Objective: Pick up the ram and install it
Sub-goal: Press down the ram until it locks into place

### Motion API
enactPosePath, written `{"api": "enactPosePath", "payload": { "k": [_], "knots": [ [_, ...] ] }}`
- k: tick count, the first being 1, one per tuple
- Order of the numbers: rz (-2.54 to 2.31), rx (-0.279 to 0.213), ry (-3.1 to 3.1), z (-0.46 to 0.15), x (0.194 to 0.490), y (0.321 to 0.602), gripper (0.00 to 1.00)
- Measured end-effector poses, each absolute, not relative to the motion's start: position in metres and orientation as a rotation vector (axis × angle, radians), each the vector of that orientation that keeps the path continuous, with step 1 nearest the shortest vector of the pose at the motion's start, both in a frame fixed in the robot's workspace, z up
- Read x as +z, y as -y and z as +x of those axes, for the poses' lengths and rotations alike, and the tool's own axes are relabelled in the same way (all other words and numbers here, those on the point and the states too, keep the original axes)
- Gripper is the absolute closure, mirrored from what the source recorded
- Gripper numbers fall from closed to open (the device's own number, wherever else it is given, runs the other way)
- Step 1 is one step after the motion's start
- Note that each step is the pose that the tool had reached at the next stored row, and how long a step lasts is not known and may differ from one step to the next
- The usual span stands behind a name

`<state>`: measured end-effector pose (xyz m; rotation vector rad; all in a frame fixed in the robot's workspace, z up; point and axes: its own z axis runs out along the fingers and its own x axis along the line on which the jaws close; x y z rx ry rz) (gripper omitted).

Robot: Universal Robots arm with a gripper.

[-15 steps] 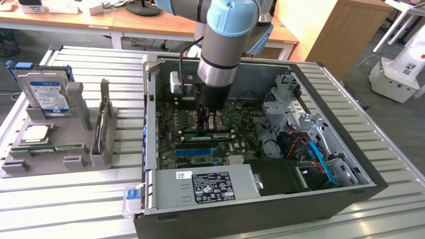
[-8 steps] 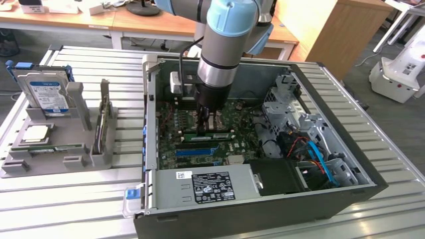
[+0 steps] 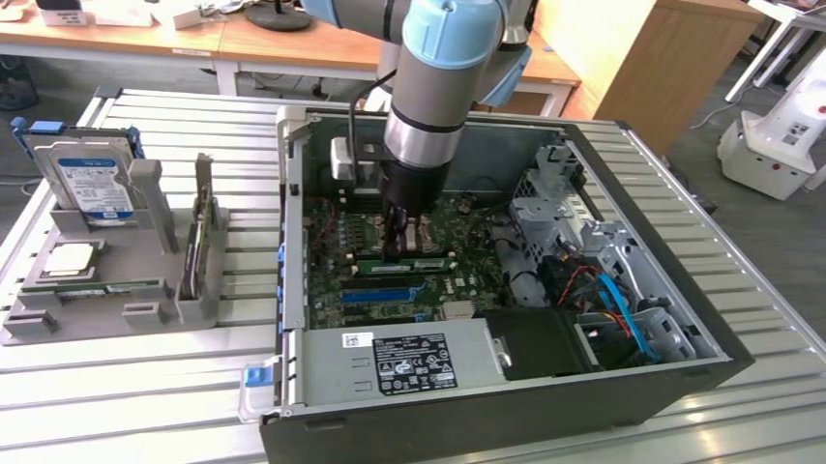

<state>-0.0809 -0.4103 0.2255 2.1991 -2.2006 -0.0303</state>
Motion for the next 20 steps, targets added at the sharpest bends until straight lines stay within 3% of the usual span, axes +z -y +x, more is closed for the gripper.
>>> {"api": "enactPosePath", "payload": {
  "k": [20],
  "knots": [
    [2.198, -0.028, 2.199, -0.081, 0.256, 0.410, 0.89]
  ]
}}
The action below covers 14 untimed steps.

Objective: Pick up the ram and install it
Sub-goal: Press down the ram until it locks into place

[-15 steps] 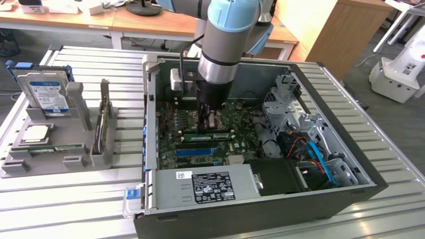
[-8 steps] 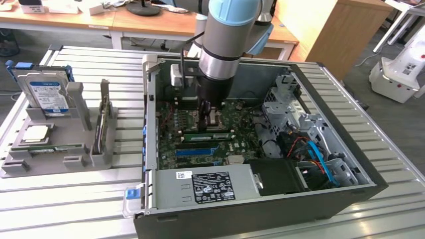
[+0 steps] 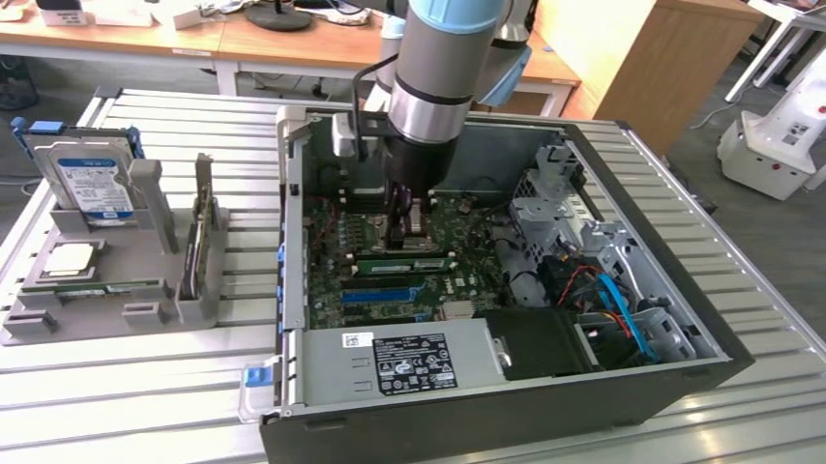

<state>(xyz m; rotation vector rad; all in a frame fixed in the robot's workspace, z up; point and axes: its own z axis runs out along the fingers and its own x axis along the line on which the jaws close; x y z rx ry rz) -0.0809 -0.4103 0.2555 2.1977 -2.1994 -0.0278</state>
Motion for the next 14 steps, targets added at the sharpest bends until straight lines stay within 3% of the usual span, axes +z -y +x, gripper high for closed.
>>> {"api": "enactPosePath", "payload": {
  "k": [14],
  "knots": [
    [2.196, -0.025, 2.198, -0.081, 0.268, 0.410, 0.89]
  ]
}}
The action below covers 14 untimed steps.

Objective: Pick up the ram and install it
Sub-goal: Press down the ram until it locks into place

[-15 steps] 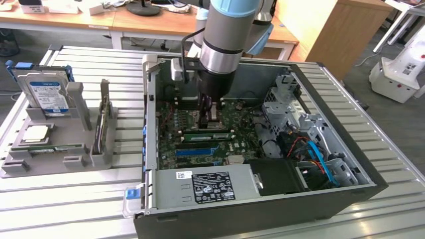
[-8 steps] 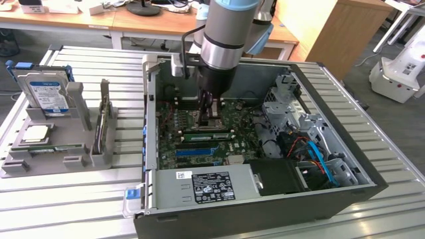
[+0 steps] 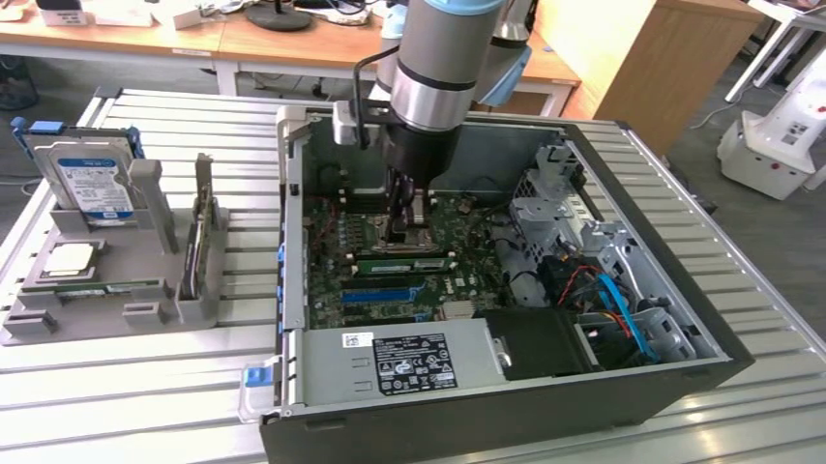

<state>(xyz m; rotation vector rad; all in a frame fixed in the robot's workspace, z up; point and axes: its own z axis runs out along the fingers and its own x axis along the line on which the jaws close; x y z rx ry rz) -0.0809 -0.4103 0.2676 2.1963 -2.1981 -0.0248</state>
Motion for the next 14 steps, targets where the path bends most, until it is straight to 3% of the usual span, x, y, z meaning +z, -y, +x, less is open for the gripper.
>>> {"api": "enactPosePath", "payload": {
  "k": [14],
  "knots": [
    [2.196, -0.025, 2.198, -0.058, 0.268, 0.410, 0.89]
  ]
}}
